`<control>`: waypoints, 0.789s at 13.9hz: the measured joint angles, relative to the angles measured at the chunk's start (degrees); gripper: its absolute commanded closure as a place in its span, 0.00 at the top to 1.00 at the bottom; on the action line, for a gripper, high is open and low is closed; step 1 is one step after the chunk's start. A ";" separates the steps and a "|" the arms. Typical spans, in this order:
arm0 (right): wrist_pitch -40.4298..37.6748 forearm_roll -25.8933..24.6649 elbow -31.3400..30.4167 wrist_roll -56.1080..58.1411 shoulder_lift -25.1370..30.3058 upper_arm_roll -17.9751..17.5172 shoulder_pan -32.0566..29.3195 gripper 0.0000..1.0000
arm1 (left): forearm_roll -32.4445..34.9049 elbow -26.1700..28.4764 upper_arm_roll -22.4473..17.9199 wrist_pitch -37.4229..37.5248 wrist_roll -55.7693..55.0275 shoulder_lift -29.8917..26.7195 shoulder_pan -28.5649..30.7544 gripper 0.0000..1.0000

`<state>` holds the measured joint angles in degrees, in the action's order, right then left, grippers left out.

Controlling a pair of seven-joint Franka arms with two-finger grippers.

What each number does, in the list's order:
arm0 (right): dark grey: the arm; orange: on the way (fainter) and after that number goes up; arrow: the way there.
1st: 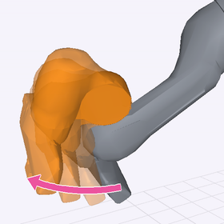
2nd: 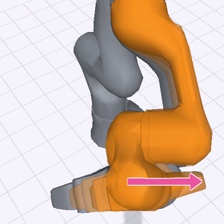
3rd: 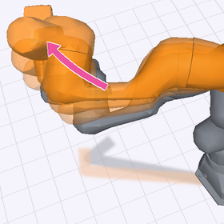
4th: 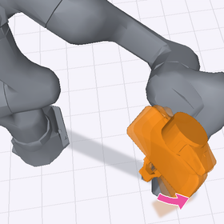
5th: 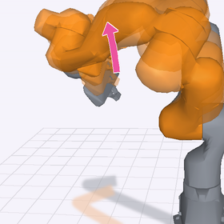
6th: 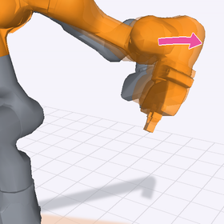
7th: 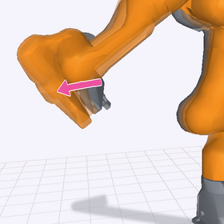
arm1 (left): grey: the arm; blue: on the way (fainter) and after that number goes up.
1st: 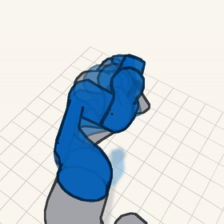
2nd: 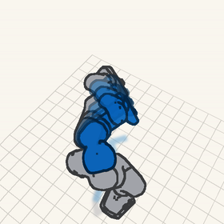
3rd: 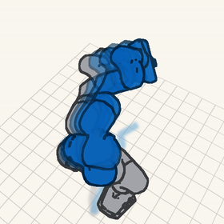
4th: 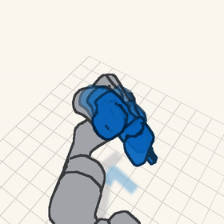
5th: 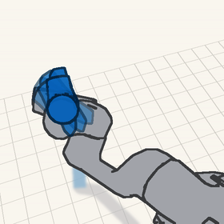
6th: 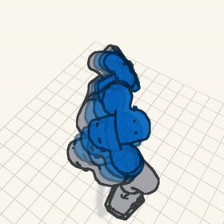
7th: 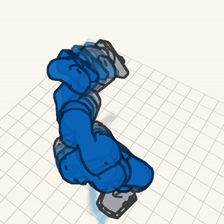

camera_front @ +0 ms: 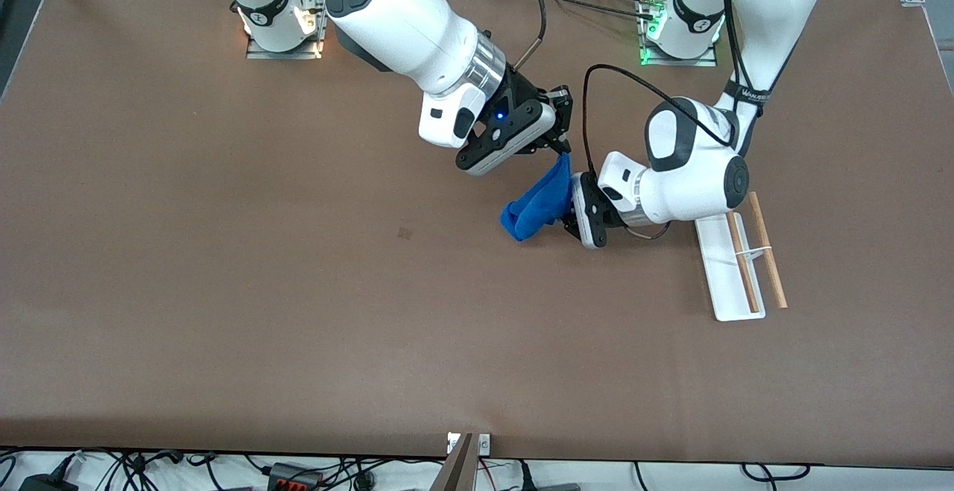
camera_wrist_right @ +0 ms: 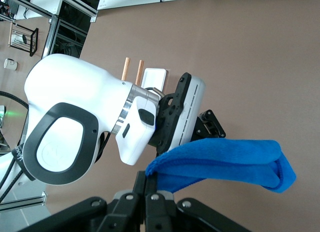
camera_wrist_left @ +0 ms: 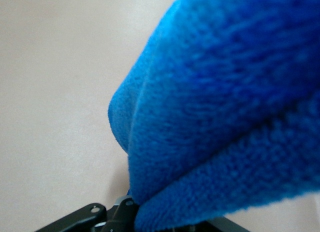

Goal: Pass towel and hang on rack
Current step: 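Grasp the hanging towel with the left gripper below the right gripper, then open the right gripper and withdraw while the left gripper carries towel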

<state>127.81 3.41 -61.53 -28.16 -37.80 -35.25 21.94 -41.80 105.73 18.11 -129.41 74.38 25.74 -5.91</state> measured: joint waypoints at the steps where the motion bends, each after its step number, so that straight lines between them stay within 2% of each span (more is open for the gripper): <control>1: -0.02 -0.21 -0.03 0.00 -0.04 0.08 -0.03 1.00 | 0.00 -0.22 -0.26 1.06 -0.09 0.00 0.17 0.01; 6: -2.71 -3.20 -1.58 0.01 -0.04 1.03 -2.32 1.00 | 1.35 -1.73 -4.25 10.40 -3.25 -0.52 2.24 0.00; 11: -18.07 -15.02 -1.83 0.04 0.01 1.90 -8.99 1.00 | 16.69 -3.49 -5.37 16.47 -19.68 -4.80 5.05 0.00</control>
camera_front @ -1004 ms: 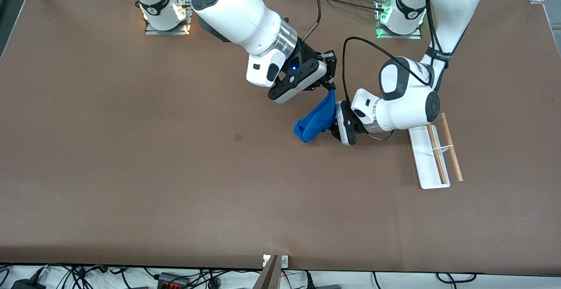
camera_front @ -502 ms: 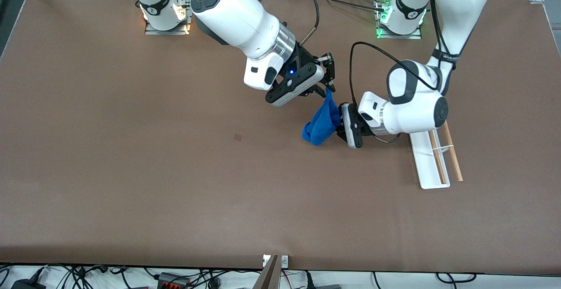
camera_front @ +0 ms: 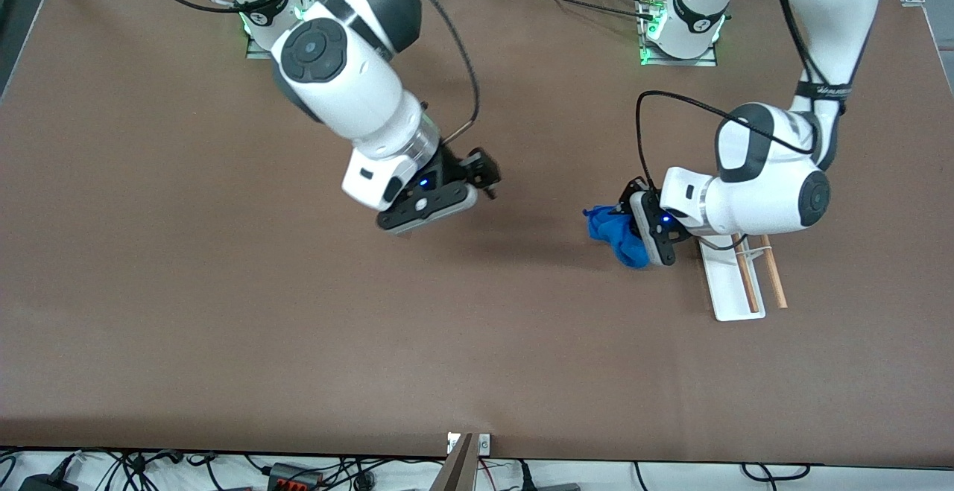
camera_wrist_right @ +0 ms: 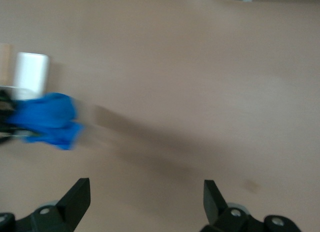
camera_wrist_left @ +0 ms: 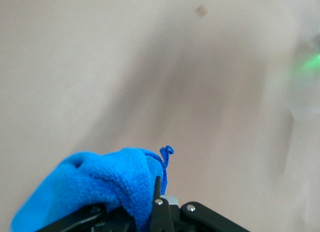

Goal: Pass towel and hang on rack
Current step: 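Open the right gripper and withdraw while the left gripper carries towel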

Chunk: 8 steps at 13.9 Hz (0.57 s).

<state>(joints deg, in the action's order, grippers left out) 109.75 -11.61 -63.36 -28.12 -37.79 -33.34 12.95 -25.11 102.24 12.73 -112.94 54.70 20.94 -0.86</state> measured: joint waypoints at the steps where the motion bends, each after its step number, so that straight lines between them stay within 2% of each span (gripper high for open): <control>1: -2.74 -1.23 0.00 0.00 0.01 0.13 -1.57 1.00 | 3.63 -1.32 0.00 2.43 -4.36 -1.24 0.14 0.00; 4: -8.67 -4.48 0.00 0.06 0.05 1.06 -7.72 1.00 | 10.19 -6.33 -0.10 9.07 -13.22 -3.22 0.92 0.00; 6: -11.17 -7.45 -0.01 0.50 0.05 1.78 -12.10 1.00 | 12.14 -7.43 -0.75 10.31 -15.39 -3.23 2.19 0.00; 8: -12.92 -8.17 0.02 1.15 0.14 1.85 -15.76 1.00 | 13.54 -7.43 -1.52 10.56 -18.97 -3.06 3.51 0.00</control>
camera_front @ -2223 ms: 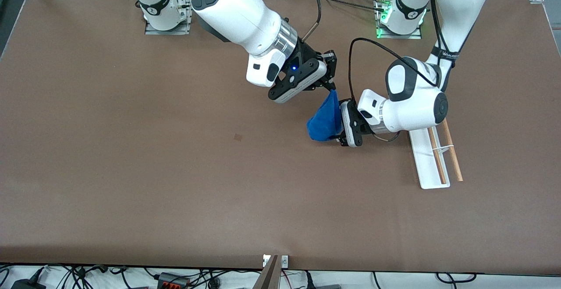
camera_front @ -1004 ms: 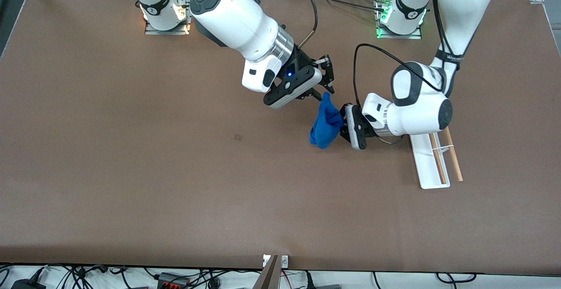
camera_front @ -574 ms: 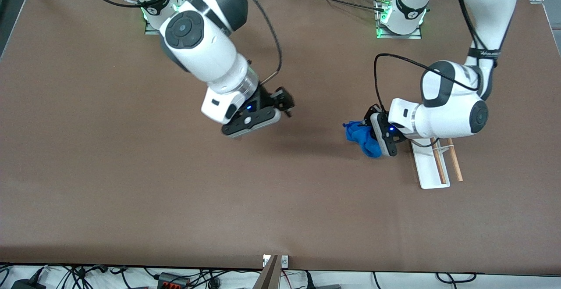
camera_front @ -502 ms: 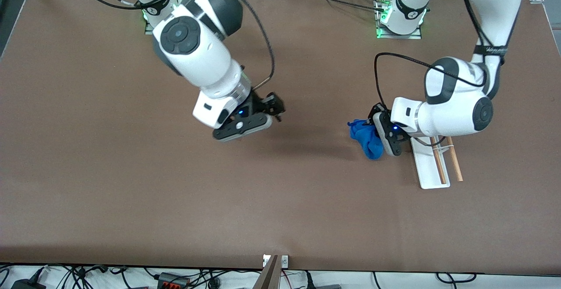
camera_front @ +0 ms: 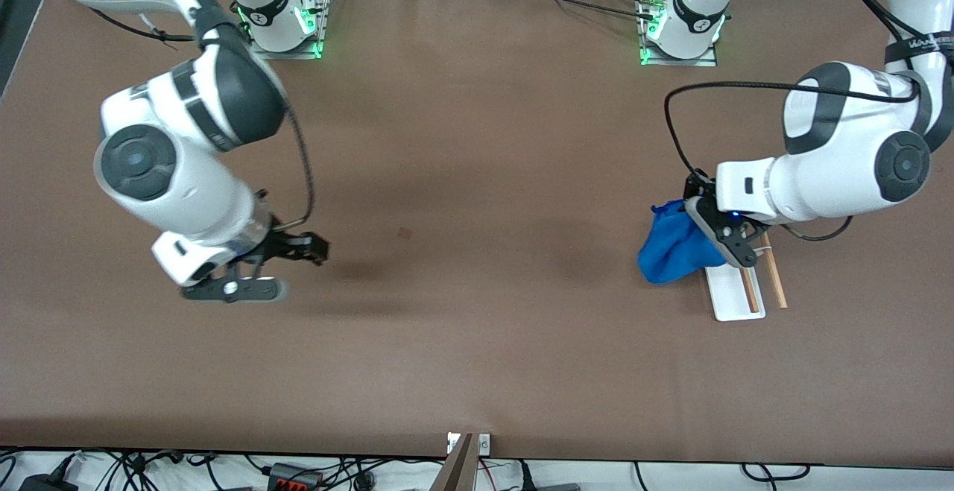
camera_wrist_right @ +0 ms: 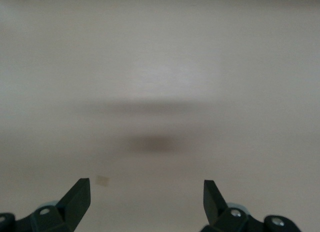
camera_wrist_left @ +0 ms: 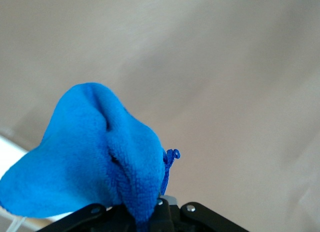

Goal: Pass towel and hang on rack
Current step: 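Open the right gripper and withdraw while the left gripper carries towel, then drape the towel over the wooden dowels with the left gripper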

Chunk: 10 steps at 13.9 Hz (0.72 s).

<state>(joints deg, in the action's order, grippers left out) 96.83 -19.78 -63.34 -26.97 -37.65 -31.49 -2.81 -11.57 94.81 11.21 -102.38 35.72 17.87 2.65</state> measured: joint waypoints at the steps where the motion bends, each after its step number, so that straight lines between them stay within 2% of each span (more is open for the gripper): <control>1: -0.53 -0.28 0.04 0.11 0.40 0.05 -1.03 1.00 | 0.65 -0.10 -0.15 0.02 -2.23 0.04 0.53 0.00; 3: -1.93 -0.34 0.02 0.12 2.38 1.73 -1.35 1.00 | 2.33 -0.88 -0.35 0.40 -4.96 0.04 0.94 0.00; 5: -2.51 -0.15 -0.06 2.08 4.69 5.57 -0.92 1.00 | 2.91 -1.32 -0.67 1.11 -6.33 0.20 2.04 0.00; 7: -2.78 3.58 -0.46 7.62 7.17 11.66 -0.40 1.00 | 3.40 -1.44 -0.92 1.32 -6.39 1.05 5.10 0.00; 10: -2.85 12.85 -3.18 16.98 10.77 22.80 0.08 1.00 | 4.57 -1.69 -1.08 1.44 -6.49 3.30 8.29 0.00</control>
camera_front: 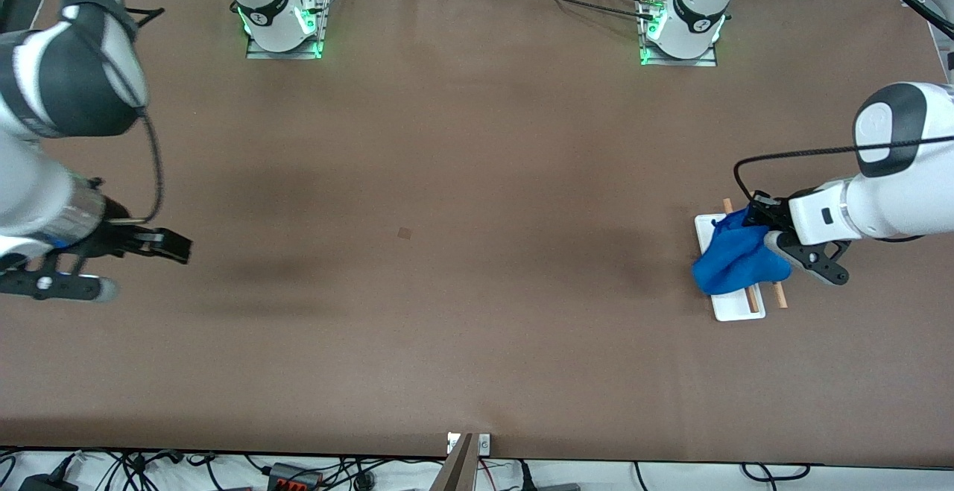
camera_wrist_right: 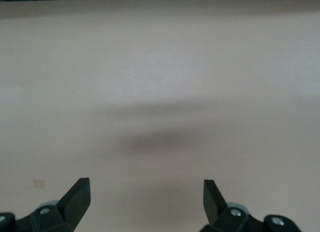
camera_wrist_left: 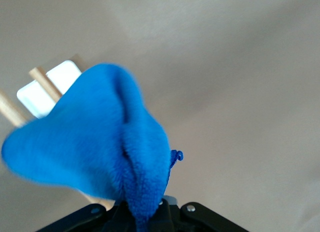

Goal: Pass towel and hang on rack
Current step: 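Drape the towel over the wooden dowels with the left gripper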

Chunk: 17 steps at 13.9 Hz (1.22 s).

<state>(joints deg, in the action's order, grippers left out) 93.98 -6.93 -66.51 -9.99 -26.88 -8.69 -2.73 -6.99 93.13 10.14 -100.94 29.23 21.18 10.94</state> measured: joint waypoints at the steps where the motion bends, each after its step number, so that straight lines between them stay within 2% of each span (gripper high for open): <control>1: 0.02 2.06 -1.31 2.58 1.28 2.90 -0.05 1.00 | 0.03 -0.38 -0.02 -0.03 -0.15 1.07 0.89 0.00; 3: 0.01 4.21 -3.20 6.61 3.73 7.39 -0.04 1.00 | 0.11 -1.65 -0.07 -0.04 -0.18 3.04 2.69 0.00; 5: -0.08 4.74 -4.14 8.50 6.14 9.92 -0.04 1.00 | 0.17 -2.39 -0.08 -0.04 -0.17 4.69 3.82 0.00; 8: -0.96 4.76 -6.94 8.66 10.29 10.32 0.09 1.00 | 0.21 -3.75 -0.09 -0.06 1.20 6.90 5.32 0.00; 12: -0.40 4.76 -14.74 8.66 16.01 10.32 0.16 1.00 | 0.26 -4.70 -0.09 -0.27 2.25 8.66 6.71 0.00; 17: 7.28 4.75 -28.92 8.86 23.56 10.33 0.26 1.00 | 0.26 -4.70 -0.10 -1.64 5.23 9.72 8.74 0.00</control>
<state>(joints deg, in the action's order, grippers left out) 101.26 -2.18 -95.44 -1.13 -3.32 1.63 -2.47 -6.73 88.42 10.04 -102.58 34.46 30.90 19.68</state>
